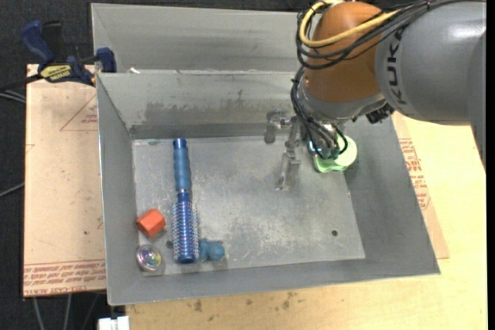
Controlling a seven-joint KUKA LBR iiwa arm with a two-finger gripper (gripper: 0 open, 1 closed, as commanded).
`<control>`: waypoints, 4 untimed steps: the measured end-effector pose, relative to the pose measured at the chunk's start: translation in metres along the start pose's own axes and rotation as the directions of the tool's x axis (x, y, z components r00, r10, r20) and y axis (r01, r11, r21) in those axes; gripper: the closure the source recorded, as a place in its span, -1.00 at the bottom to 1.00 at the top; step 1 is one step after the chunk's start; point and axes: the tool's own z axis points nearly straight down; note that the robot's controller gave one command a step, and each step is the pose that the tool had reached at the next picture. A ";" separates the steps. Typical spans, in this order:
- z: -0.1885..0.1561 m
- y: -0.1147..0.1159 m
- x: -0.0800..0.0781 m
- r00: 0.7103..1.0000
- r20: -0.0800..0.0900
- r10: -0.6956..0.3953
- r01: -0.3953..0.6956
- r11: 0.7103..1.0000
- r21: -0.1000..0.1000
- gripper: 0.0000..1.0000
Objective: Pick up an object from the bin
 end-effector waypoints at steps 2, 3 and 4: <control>0.049 -0.169 -0.001 0.999 0.007 -0.047 0.047 0.999 0.001 -1.00; 0.088 -0.155 0.010 0.990 0.007 0.143 -0.143 0.990 -0.001 -1.00; 0.093 -0.093 0.014 0.977 0.009 0.213 -0.213 0.977 -0.003 -1.00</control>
Offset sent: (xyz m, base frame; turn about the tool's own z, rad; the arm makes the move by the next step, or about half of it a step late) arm 0.0195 -0.0699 0.0195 -0.0259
